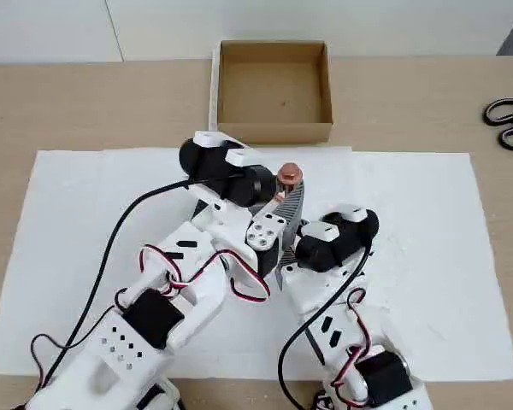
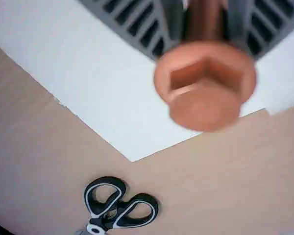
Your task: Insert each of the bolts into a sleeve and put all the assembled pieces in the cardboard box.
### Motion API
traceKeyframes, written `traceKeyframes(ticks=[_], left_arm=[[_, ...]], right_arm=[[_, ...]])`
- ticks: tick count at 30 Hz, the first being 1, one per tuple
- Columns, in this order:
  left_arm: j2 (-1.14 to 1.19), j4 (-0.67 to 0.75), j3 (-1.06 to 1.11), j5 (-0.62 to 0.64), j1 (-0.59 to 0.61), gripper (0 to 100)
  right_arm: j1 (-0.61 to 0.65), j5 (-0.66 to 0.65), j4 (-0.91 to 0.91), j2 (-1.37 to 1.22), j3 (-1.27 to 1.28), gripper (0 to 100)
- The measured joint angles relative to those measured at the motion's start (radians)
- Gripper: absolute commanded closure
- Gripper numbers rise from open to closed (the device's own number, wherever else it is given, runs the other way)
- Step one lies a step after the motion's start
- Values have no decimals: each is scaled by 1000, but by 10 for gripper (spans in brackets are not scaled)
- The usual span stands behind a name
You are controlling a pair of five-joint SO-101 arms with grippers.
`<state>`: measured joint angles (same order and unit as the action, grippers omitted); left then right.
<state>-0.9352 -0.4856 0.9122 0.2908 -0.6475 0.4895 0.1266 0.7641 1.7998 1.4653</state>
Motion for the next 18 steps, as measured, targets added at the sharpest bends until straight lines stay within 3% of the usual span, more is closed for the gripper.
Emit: traceKeyframes(ticks=[18], left_arm=[[0,-80,0,3,-2,995]], right_arm=[[6,0,0,0,0,995]])
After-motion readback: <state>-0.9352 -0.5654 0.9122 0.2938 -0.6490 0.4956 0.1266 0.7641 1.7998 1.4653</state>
